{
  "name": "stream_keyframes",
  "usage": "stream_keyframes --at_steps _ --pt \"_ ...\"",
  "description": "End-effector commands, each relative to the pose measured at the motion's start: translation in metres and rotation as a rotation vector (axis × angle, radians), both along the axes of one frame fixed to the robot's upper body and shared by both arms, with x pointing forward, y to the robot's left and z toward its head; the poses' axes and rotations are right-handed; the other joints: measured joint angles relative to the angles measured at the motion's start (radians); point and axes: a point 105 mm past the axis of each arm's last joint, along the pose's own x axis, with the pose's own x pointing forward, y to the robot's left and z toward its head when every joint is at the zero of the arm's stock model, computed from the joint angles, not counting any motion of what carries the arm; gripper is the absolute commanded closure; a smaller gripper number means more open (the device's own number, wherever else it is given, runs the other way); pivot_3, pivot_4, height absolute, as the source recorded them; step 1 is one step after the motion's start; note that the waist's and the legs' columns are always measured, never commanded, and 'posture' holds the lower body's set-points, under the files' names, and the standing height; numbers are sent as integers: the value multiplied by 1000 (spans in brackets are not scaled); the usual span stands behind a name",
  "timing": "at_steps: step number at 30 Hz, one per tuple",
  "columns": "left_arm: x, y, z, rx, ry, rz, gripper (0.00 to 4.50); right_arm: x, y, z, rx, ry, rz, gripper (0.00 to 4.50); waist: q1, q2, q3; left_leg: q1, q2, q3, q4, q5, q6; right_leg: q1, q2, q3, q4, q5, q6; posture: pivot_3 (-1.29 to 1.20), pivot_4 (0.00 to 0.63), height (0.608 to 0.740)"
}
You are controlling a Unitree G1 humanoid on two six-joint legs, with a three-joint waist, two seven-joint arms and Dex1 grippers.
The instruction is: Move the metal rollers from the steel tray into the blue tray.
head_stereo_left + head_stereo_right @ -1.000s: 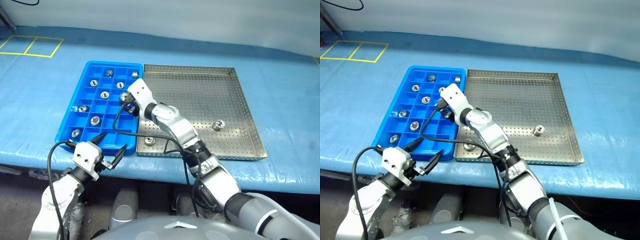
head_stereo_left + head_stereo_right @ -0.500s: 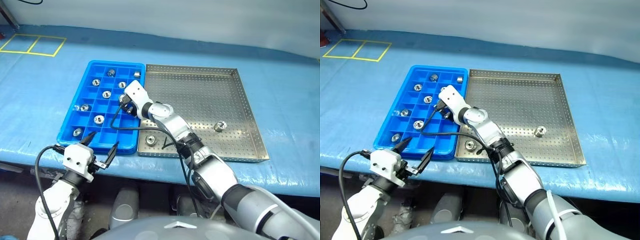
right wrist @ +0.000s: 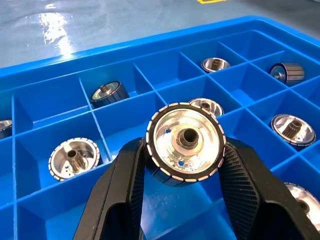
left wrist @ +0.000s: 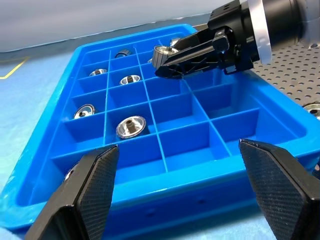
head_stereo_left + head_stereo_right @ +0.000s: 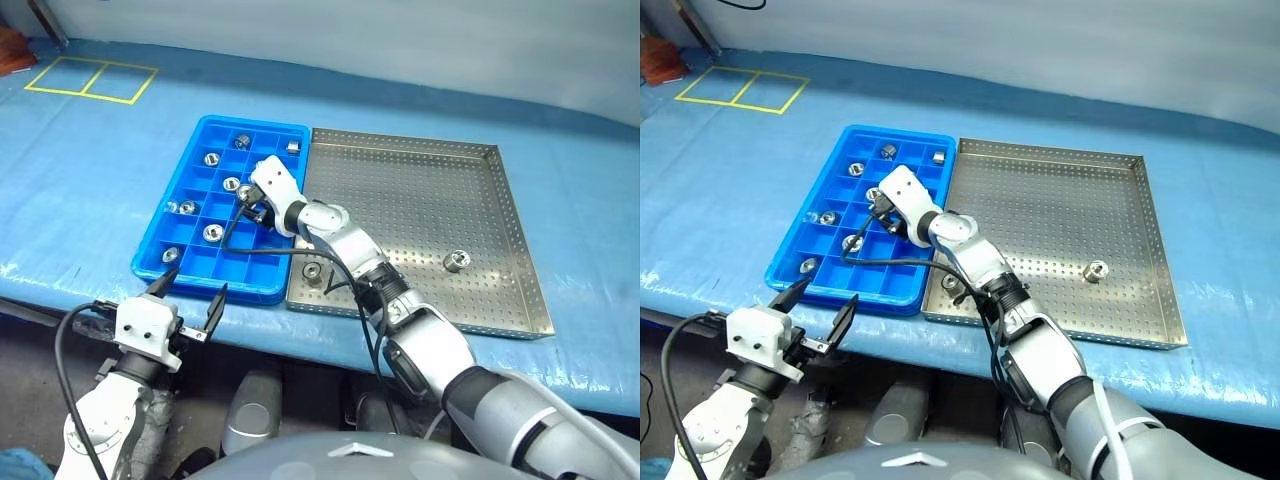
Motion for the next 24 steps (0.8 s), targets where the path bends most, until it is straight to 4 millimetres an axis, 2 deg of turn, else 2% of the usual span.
stream_keyframes --at_steps 1,5,9,12,16,19,21,24 --pt "-1 -7 13 -4 -50 -16 263 -3 25 24 65 -30 41 2692 9 0 0 0 0 0 0 0 0 0 0 0 0 0 0 560 150 740" --pt "0 -8 12 -4 -48 -20 263 -2 24 10 20 -2 39 2692 25 0 0 -2 0 0 0 0 0 -2 0 0 0 0 0 555 150 740" --pt "2 -8 11 -4 -46 -24 263 -9 25 -5 -4 49 77 2692 34 0 0 -2 0 0 0 0 0 -2 0 0 0 0 0 549 150 740" --pt "3 -8 11 -4 -45 -26 263 -8 23 -5 -8 45 65 1648 38 0 0 -2 0 0 0 0 0 -2 0 0 0 0 0 534 150 740" --pt "12 -13 10 -11 -45 -75 263 2 5 26 73 -48 6 1648 39 0 0 -5 0 0 0 0 0 -5 0 0 1 0 0 453 150 740" --pt "21 -19 12 -18 -55 -117 263 4 -20 57 152 -127 -55 1648 36 1 0 -5 0 0 0 0 -1 -5 0 0 0 0 0 402 150 740" --pt "24 -22 13 -24 -59 -140 263 2 -35 70 187 -158 -91 1648 29 1 0 -5 0 0 0 0 -1 -5 0 0 0 0 0 377 150 740" --pt "32 -30 12 -27 -52 -199 263 -8 -80 81 190 -187 -152 1648 20 0 0 -5 -1 0 1 0 -1 -4 -1 0 -1 0 1 309 150 740"
